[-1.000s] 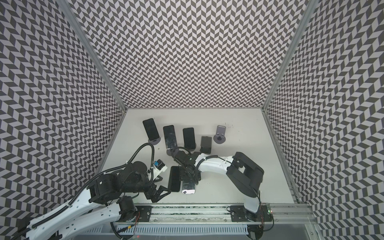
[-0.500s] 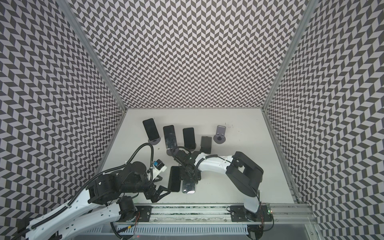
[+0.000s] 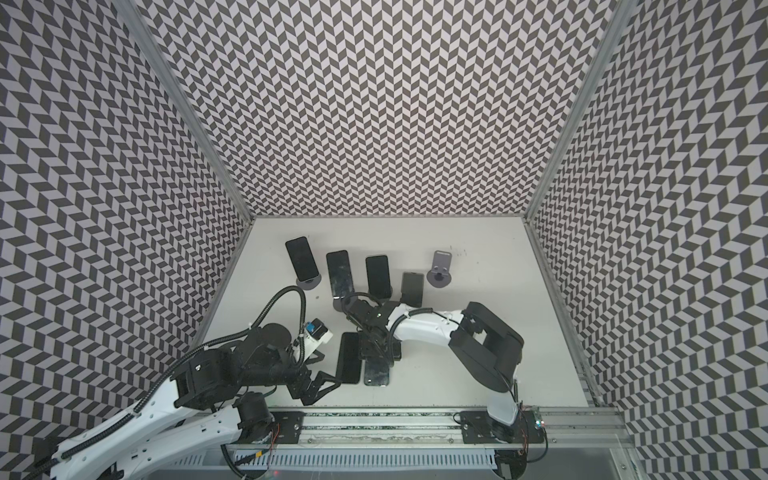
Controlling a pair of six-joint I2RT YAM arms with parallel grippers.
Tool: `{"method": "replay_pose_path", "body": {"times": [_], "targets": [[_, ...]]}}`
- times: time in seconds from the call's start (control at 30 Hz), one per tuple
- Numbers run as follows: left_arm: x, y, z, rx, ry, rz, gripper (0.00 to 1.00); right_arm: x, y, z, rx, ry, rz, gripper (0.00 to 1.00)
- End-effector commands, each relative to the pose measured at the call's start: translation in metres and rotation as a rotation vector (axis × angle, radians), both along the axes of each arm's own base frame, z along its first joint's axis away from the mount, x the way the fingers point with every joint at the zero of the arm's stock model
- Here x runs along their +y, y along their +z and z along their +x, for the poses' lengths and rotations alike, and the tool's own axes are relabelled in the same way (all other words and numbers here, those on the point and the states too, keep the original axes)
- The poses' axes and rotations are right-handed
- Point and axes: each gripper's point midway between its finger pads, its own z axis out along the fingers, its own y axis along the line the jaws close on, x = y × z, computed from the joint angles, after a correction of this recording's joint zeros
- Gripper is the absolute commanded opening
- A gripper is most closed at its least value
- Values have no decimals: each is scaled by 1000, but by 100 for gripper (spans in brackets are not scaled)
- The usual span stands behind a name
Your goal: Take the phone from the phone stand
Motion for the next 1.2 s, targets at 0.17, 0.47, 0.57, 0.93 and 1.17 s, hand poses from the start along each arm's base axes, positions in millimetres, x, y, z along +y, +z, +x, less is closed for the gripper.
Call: {"method": "replay_pose_path", "body": {"times": [0.17, 0.47, 0.57, 0.93, 1.17], "targets": [[0, 4, 1, -14, 8, -21, 95, -10, -17, -1, 31, -44, -68, 59], [1, 6, 0, -21, 8, -31, 96, -10, -19, 0, 38, -42, -88, 62], [1, 7, 1, -25, 9, -35, 96, -12, -19, -1, 40, -39, -98, 64], [3, 11, 1, -38, 16, -47, 97, -12, -22, 1, 44, -36, -118, 68], [4, 11, 1, -41, 22, -47, 97, -13, -25, -1, 53, -36, -127, 70]]}}
